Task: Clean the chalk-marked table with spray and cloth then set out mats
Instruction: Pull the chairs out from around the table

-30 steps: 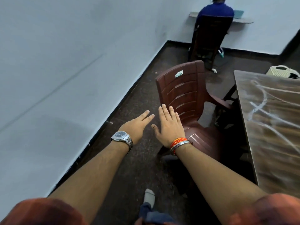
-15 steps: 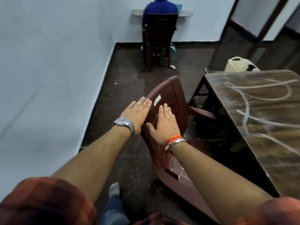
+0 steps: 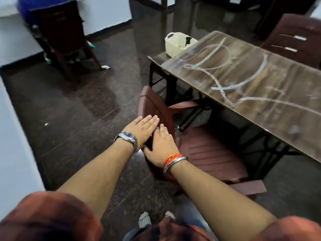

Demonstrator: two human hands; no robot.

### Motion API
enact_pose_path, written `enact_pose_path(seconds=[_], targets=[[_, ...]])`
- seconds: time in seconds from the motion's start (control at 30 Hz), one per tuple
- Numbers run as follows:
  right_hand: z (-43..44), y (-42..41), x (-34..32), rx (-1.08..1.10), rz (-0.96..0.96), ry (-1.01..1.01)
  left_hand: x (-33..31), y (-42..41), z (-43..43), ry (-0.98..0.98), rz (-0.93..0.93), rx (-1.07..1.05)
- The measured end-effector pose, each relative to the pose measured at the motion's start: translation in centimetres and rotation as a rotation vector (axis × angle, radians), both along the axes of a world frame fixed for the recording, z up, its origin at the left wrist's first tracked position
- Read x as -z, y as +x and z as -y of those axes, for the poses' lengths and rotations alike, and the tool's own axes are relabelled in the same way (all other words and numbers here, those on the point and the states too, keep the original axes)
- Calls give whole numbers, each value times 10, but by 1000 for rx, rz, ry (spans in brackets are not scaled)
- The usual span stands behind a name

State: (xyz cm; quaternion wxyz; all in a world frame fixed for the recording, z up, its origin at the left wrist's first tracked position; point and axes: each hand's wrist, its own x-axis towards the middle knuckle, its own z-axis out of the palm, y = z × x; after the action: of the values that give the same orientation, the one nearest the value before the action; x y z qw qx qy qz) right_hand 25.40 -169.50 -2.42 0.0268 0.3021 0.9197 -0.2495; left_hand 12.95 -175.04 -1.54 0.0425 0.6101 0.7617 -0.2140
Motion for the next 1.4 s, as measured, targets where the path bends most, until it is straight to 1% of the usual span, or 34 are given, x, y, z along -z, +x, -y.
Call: enact_pose_path(seconds=[0.07,0.2,0.37,0.47,0.57,0.67,0.73,0.83,0.93,1.07,1.23,1.33,1.4], targets=[[4,-9,2,30,3,-6,5,-12,-3,8,-36,75],[12,-19,10,55,29,-13,15,-26,2,10,-68,133],[23,-31,16,120,80,-27,20,-35,1,10,-43,206],[27,-45,17,250,92,-33,21,-50,-7,45,-9,304],[40,-60,18,401,116,-23,21,-63,-17,37,9,423],[53,-70,19,580,160,131,21,-75,-26,30,11,548],[57,-73,17,651,166,200,20,-86,-33,70,41,627],[60,-71,15,642,174,237,22,-93,-41,138,48,711],[60,-66,13,584,192,282,21,-89,-43,123,36,747],[66,-42,14,482,229,327,24,-78,-34,124,77,791],[71,17,17,397,297,343,18,-32,-22,64,140,854],[72,65,16,405,424,361,21,3,-13,61,214,906],[75,96,9,462,468,313,23,23,-13,75,269,945]])
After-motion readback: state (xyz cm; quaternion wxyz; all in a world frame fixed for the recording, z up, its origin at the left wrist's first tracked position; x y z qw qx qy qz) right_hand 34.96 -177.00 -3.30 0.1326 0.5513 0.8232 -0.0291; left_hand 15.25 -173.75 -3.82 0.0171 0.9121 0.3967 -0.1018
